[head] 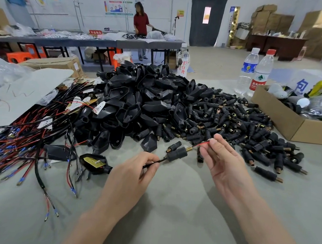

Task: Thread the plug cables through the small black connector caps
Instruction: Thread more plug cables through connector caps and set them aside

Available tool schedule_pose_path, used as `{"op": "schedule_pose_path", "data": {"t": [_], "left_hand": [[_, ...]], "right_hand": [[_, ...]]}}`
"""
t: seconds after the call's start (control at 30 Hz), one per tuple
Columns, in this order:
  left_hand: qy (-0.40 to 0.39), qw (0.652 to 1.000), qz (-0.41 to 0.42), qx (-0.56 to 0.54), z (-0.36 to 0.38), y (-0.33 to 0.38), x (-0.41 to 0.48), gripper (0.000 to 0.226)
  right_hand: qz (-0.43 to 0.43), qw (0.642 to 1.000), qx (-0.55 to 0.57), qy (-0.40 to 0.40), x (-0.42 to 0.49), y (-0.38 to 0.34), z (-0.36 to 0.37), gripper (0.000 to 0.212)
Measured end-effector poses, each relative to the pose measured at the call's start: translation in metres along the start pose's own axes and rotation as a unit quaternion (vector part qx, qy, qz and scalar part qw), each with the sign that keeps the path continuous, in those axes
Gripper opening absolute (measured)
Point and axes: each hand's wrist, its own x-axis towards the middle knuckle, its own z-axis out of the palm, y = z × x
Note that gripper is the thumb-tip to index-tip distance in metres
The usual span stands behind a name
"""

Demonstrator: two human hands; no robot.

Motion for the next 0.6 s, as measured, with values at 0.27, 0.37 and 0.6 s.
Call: {"op": "schedule_pose_path", "data": {"t": [0.27, 0.37, 0.6], "left_hand": [[-0.016, 0.991, 0.008, -0.132, 0.006, 0.003, -0.001, 0.006], [-0.013, 0.986, 0.003, -0.168, 0.007, 0.003, -0.001, 0.010], [0.021, 0.986, 0.009, -0.164, 0.007, 0.005, -0.001, 0.018]], "right_hand": [[-0.012, 1.000, -0.006, 0.000, 0.001, -0.004, 0.001, 0.023], [0.013, 0.999, -0.007, 0.030, 0.002, 0.001, -0.001, 0.031], [0.101, 0.995, 0.014, -0.017, -0.006, 0.017, 0.008, 0.023]]}}
